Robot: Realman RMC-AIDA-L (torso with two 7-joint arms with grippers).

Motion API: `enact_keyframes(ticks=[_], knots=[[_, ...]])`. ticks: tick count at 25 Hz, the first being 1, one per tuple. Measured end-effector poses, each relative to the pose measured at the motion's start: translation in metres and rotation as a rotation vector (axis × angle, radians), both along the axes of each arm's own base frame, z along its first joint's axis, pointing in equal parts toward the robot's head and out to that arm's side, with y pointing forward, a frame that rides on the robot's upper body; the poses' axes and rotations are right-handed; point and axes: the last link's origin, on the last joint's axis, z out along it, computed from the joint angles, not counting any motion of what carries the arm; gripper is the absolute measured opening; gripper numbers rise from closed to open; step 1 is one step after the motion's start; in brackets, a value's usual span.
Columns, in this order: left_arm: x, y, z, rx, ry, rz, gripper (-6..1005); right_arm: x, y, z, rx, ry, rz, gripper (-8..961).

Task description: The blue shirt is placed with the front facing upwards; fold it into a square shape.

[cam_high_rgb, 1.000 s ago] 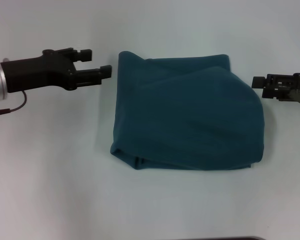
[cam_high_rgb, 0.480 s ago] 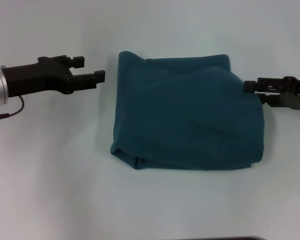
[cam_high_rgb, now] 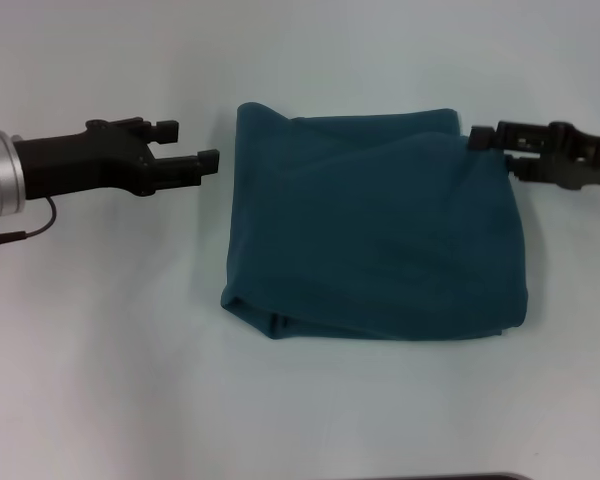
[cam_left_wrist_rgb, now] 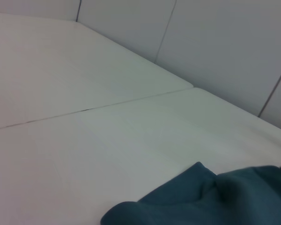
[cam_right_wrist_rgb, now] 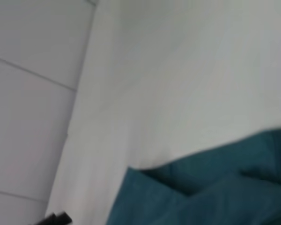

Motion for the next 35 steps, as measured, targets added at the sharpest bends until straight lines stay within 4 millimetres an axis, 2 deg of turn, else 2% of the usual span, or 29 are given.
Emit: enact_keyframes(ticks=[12, 17, 21, 27, 35], knots=[[0.003, -0.002, -0.005, -0.022, 0.004, -0.012, 794, -0.018, 0.021, 0.002, 0.055, -0.023, 0.093, 807], [0.006, -0.004, -0.008, -0.045, -0.003, -0.023, 794, -0.014, 0.028, 0.001, 0.083, -0.061, 0.066, 807], [0.010, -0.006, -0.007, -0.061, -0.016, -0.041, 794, -0.003, 0.026, 0.002, 0.103, -0.084, 0.018, 807], [0.020, -0.007, -0.007, -0.091, -0.042, -0.079, 794, 0.012, 0.024, 0.013, 0.156, -0.115, -0.028, 808], [0.027, -0.013, -0.018, -0.159, -0.068, -0.106, 794, 0.005, 0.023, 0.016, 0.167, -0.086, 0.019, 808]])
